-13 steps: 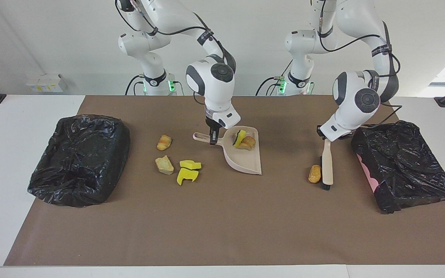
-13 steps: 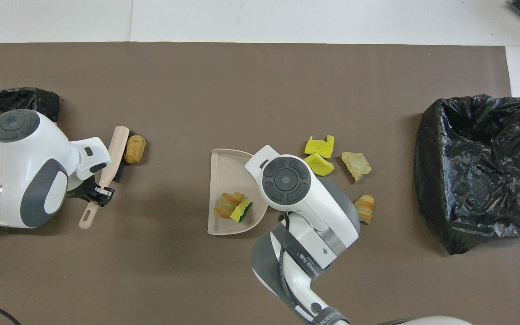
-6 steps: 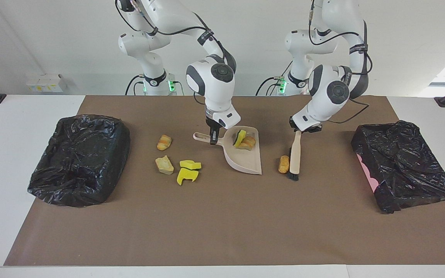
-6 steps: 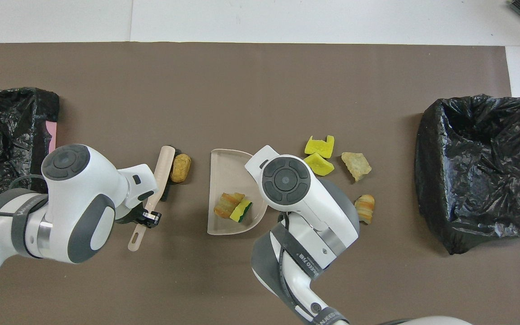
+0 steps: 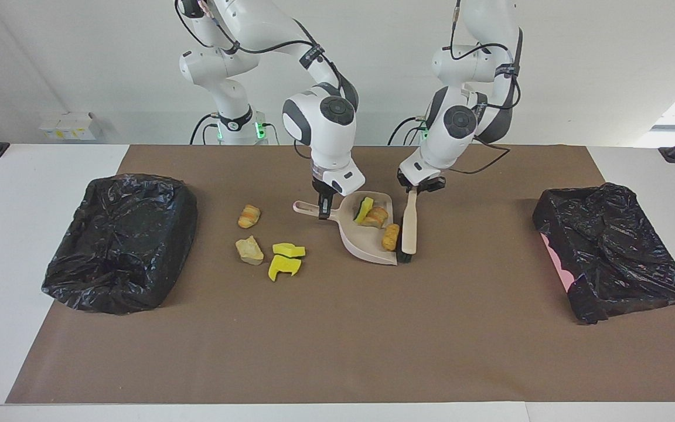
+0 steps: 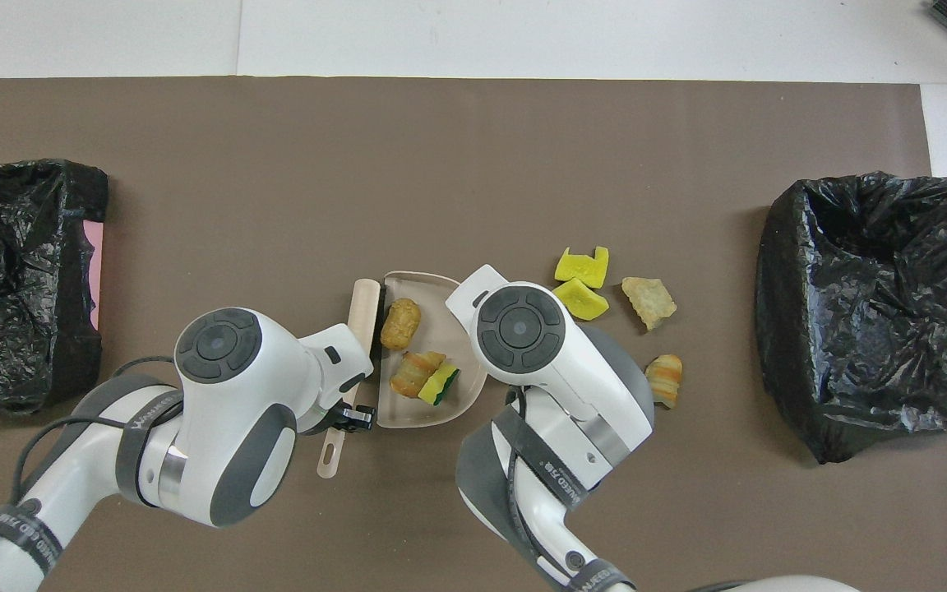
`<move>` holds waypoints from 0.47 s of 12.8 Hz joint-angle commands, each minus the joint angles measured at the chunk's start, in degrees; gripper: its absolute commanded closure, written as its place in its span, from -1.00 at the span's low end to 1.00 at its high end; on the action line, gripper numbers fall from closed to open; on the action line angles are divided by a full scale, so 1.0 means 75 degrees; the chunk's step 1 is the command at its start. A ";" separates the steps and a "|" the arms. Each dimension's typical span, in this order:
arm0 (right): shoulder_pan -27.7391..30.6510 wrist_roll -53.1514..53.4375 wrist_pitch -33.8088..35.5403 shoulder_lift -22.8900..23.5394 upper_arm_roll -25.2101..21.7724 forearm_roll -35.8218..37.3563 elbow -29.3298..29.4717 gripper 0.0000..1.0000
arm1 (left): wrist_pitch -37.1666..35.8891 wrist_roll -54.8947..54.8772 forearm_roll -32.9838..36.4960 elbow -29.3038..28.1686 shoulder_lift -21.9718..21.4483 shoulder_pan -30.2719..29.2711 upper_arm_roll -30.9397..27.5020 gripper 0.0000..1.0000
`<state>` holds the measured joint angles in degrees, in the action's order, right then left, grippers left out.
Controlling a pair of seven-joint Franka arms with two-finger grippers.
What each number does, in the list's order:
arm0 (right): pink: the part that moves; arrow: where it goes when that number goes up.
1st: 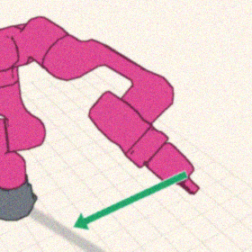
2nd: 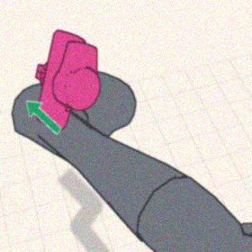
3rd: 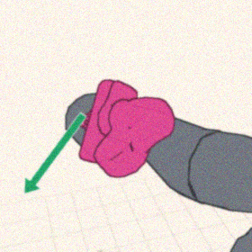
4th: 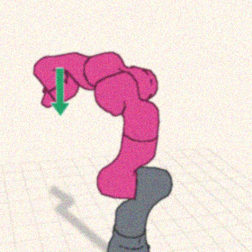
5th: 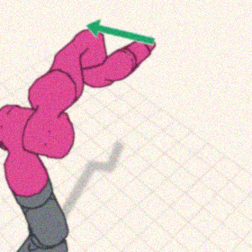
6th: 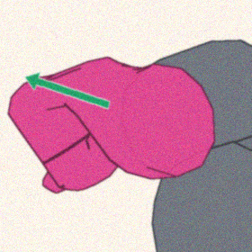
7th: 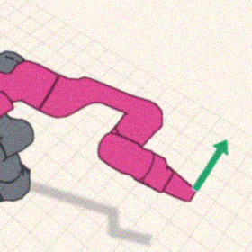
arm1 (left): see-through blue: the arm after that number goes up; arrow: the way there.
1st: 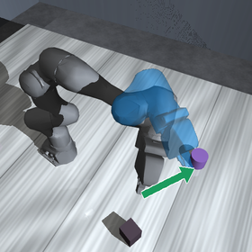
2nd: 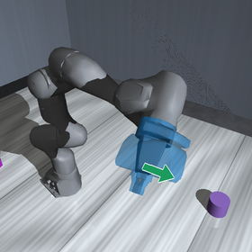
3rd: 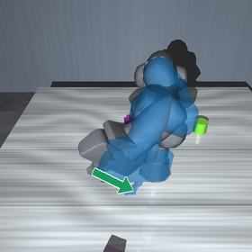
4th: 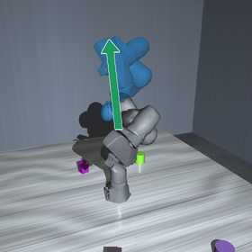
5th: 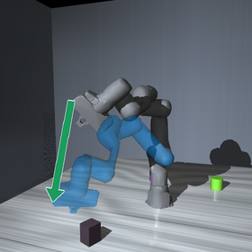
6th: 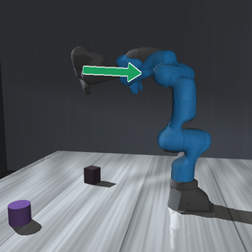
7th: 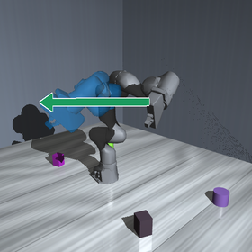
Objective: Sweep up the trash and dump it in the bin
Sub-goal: 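Sweep the crumb near the left gripper into the dustpan with the brush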
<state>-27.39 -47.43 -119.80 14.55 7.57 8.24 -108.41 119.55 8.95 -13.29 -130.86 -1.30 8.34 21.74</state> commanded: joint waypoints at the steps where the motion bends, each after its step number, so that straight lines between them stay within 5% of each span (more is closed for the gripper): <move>1: 0.0019 0.0183 -0.0093 -0.0006 0.0034 -0.0102 -0.0019 1.00 | 0.0103 0.0364 -0.0535 0.0056 -0.0074 0.0071 0.0077 1.00; 6: 0.0264 0.0102 -0.0070 -0.0123 0.0034 -0.0102 0.0087 1.00 | -0.0398 0.0646 -0.0491 0.0361 -0.0166 -0.0057 -0.0004 1.00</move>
<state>-26.92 -47.24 -119.80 14.52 7.45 8.21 -107.93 119.32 13.01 -16.84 -129.39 -1.31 8.45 22.12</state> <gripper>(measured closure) 0.678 0.740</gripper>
